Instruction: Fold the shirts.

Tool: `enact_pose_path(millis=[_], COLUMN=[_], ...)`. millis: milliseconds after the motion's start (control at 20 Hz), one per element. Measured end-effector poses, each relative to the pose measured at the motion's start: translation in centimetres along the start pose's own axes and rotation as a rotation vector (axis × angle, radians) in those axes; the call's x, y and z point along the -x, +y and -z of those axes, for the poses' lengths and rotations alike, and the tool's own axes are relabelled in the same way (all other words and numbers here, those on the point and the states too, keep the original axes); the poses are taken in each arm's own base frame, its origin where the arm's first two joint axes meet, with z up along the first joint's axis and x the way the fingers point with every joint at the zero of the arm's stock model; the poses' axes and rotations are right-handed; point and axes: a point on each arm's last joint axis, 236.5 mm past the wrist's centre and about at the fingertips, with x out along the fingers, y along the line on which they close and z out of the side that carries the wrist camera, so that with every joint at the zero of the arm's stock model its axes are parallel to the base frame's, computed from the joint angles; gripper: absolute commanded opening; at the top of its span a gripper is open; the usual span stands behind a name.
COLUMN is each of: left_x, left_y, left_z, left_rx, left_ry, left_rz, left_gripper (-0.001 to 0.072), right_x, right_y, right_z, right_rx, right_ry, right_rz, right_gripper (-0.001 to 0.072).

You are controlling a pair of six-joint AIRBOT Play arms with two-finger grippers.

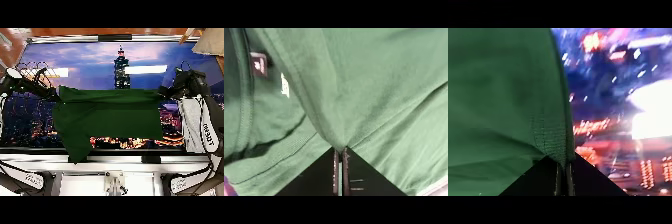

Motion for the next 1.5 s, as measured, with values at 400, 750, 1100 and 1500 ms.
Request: enact_pose_path(millis=[400, 750, 1100, 1500], left_x=[-0.7, 0.6, 1.0, 3.8], left_y=[0.9, 1.4, 1.3, -1.5], left_z=[2.2, 1.7, 2.3, 9.7], left_rx=[0.077, 0.055, 0.077, 0.208], left_ry=[0.104, 0.094, 0.131, 0.195], left_rz=[-0.024, -0.064, -0.06, 0.013], left_gripper=[0.0033, 0.0033, 0.0524, 0.0522], right_x=[-1.3, -1.0, -0.3, 7.7], right_y=[0.7, -1.0, -0.4, -4.9], right_z=[3.2, 4.7, 4.8, 10.4], right_rx=[0.035, 0.056, 0.075, 0.085], right_ry=[0.138, 0.208, 0.209, 0.318], right_rz=[0.005, 0.064, 0.041, 0.093], right_gripper=[0.008, 0.0081, 0.0455, 0.0455])
